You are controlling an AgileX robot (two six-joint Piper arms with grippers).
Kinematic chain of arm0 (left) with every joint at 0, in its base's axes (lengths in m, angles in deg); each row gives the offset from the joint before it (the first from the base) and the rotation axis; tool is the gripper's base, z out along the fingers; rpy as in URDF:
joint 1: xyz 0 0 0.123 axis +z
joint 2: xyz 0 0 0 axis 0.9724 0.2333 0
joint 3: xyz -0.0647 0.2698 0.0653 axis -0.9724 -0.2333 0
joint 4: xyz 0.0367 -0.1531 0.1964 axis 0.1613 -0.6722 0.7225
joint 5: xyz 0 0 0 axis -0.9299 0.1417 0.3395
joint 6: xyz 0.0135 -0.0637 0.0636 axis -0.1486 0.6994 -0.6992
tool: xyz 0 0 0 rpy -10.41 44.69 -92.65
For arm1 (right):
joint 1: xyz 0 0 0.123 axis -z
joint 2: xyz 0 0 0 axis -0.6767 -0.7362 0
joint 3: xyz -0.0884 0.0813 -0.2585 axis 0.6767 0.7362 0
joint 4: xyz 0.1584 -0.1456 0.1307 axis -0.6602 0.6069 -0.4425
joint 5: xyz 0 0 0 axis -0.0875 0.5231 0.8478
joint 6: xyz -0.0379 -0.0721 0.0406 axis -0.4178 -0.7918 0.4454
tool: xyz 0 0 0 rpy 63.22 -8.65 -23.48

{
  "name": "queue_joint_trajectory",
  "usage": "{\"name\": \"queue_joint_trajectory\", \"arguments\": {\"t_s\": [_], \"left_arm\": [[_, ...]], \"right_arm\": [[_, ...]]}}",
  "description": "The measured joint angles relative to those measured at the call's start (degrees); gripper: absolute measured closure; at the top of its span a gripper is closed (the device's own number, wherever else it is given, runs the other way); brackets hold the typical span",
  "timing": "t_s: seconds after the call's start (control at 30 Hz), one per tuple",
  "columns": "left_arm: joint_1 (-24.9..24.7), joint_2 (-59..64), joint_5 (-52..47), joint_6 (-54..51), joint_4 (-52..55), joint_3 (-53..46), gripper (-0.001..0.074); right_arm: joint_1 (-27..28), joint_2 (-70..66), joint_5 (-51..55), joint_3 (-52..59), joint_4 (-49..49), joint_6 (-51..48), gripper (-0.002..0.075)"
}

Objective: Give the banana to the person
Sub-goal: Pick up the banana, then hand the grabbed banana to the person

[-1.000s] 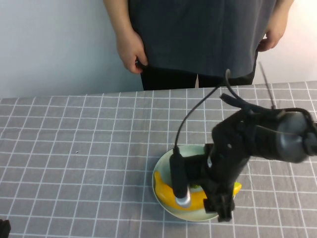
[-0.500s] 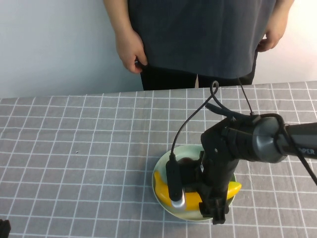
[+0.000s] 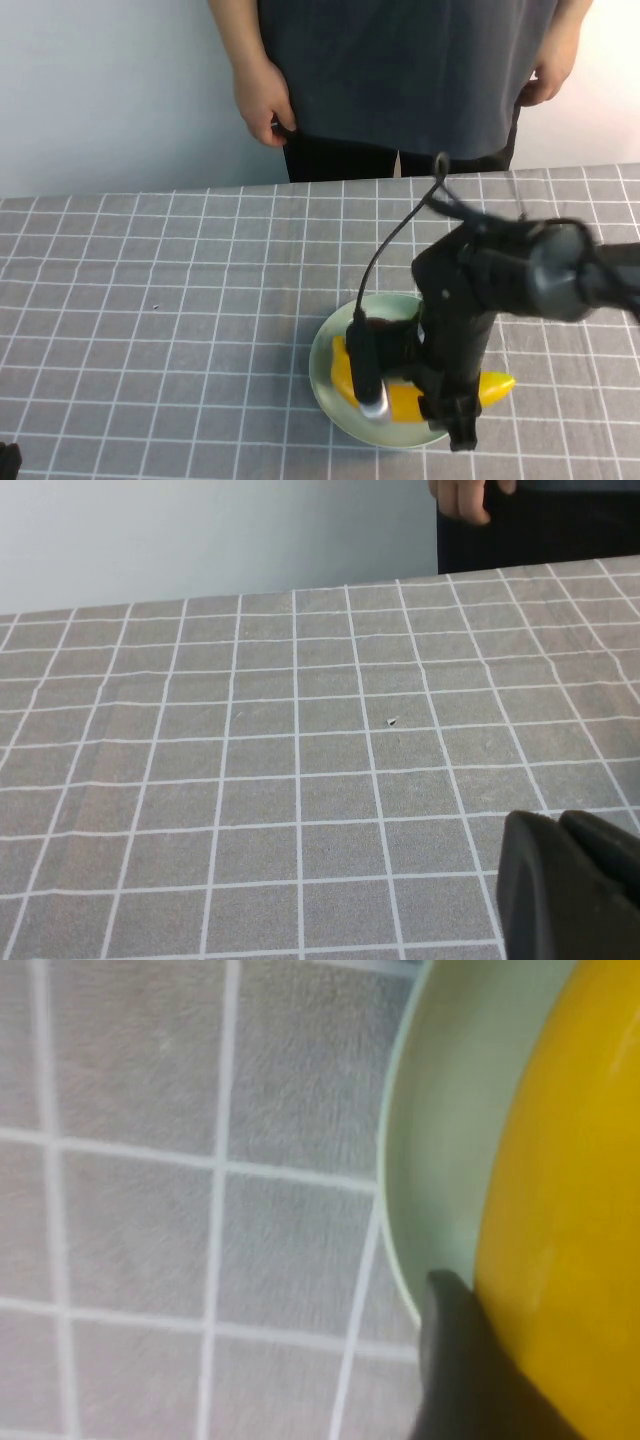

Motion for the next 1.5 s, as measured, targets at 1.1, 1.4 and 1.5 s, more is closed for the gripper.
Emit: {"name": "queue_joint_trajectory", "arguments": {"t_s": [1.1, 1.4, 1.5], "left_arm": [[0.0, 0.0, 0.0, 0.0, 0.0, 0.0, 0.074], [0.0, 0.0, 0.0, 0.0, 0.0, 0.0, 0.074], [0.0, 0.0, 0.0, 0.0, 0.0, 0.0, 0.074]], "right_arm": [[-0.6, 13.1, -30.5, -5.9, 8.4, 48.1, 0.0714], [-0.6, 15.2, -26.5, -5.9, 15.6, 60.0, 0.02], [-0.6, 18.5, -20.2, -5.9, 17.2, 62.9, 0.0256]]}}
